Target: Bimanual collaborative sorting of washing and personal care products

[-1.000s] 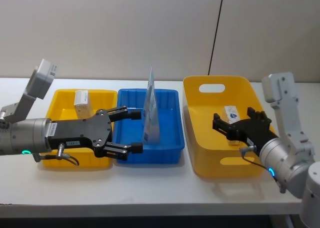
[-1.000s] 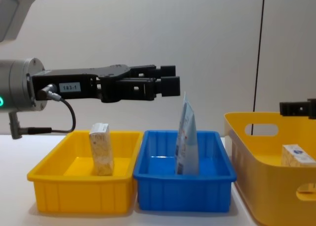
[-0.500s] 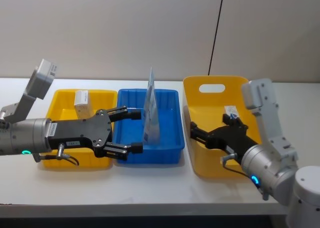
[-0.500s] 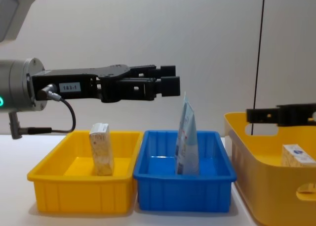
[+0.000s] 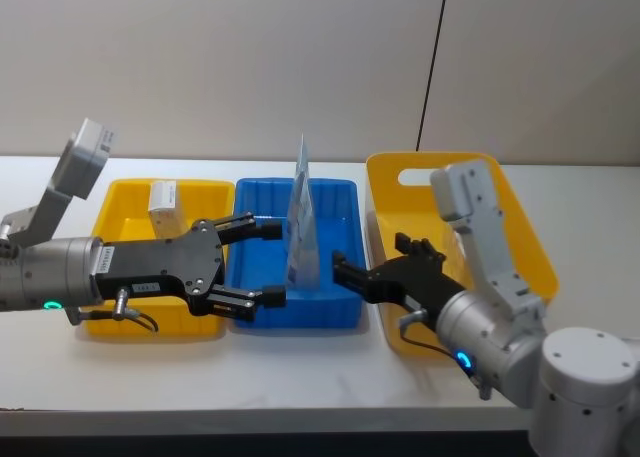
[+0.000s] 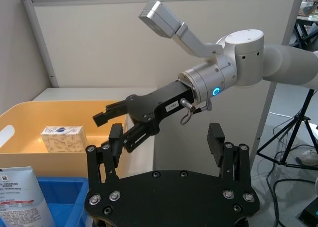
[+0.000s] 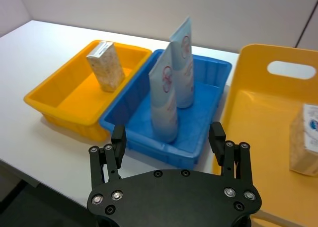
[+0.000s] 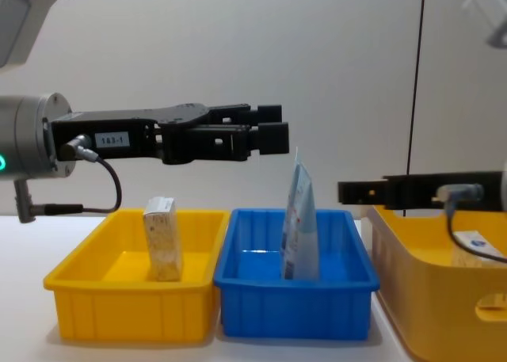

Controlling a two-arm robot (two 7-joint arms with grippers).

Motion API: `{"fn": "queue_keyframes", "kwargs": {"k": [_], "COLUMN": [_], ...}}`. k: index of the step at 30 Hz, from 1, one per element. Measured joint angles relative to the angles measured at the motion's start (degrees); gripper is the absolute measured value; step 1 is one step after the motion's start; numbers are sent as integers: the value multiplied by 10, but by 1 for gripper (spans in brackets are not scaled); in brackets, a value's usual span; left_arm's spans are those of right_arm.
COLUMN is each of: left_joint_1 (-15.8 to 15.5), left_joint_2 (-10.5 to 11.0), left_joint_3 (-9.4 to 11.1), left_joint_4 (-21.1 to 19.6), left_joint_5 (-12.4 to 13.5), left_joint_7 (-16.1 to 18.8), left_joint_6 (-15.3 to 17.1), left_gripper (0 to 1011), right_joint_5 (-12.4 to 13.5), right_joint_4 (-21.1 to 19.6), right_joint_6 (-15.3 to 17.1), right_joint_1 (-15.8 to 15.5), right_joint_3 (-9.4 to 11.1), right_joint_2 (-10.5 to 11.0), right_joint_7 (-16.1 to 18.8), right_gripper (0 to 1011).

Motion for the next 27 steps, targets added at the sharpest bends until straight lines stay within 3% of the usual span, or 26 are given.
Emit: {"fn": "queue_keyframes", "kwargs": {"k": [13, 27], "left_joint_1": [0, 0], "left_joint_2": [0, 0], "left_joint_3": [0, 0], "left_joint_4": [0, 0], "left_joint_5": [0, 0], "left_joint_7": [0, 0], "left_joint_6": [0, 0], "left_gripper": [1001, 1002], "right_joint_5": [-20, -67], "right_joint_4": [42, 93], "right_joint_6": [-15, -44], "right_joint_1": [23, 38], "right_joint_3": [-25, -51], "right_joint_2": [-39, -89], "right_joint_7": [-9, -62], "right_gripper": [1003, 1004]}}
